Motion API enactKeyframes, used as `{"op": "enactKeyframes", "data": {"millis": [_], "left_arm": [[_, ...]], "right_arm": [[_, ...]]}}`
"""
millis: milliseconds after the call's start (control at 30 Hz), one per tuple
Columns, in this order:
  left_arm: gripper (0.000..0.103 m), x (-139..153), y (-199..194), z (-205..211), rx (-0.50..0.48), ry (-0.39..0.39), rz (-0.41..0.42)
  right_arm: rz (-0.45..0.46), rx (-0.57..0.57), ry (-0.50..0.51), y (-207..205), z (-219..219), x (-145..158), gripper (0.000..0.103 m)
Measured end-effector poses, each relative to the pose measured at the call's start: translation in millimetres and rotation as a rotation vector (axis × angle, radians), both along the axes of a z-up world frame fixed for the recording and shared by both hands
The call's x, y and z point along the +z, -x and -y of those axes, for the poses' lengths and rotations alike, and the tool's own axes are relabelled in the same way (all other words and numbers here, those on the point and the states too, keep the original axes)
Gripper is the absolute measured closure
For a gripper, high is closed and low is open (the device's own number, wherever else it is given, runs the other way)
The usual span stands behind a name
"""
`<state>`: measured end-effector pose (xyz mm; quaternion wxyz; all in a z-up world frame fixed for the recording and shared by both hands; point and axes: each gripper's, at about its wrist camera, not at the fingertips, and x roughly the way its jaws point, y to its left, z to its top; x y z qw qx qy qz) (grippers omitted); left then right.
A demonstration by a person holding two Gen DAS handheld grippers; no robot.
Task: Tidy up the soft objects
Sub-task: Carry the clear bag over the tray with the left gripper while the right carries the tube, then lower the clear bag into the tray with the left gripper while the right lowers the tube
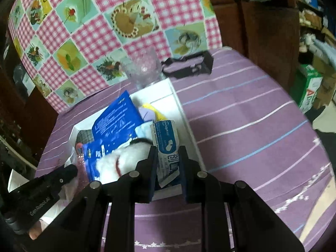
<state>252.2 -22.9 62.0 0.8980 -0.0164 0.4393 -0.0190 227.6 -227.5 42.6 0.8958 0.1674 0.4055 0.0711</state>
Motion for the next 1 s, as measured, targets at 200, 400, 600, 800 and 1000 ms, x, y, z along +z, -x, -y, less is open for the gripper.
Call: {"op": "enactKeyframes", "data": {"millis": [200, 400, 600, 800, 1000], "left_arm": [[0.075, -2, 2, 1, 0.004, 0.011, 0.028], [0.043, -1, 1, -2, 0.033, -0.006, 0.039], [0.035, 8, 4, -2, 0.028, -0.006, 0.074], [0.034, 12, 7, -4, 0.027, 0.005, 0.09], [0.034, 15, 10, -9, 0.041, 0.019, 0.112]], "right_arm": [[0.002, 0.007, -0.059, 0, 4, -10, 0.081], [0.01, -0.006, -0.145, 0, 11, -9, 0.059], [0.106, -0.034, -0.263, 11, 21, 3, 0.035], [0.113, -0.049, -0.335, 10, 27, 6, 0.031], [0.106, -0.06, -0.373, 12, 32, 5, 0.031]]}}
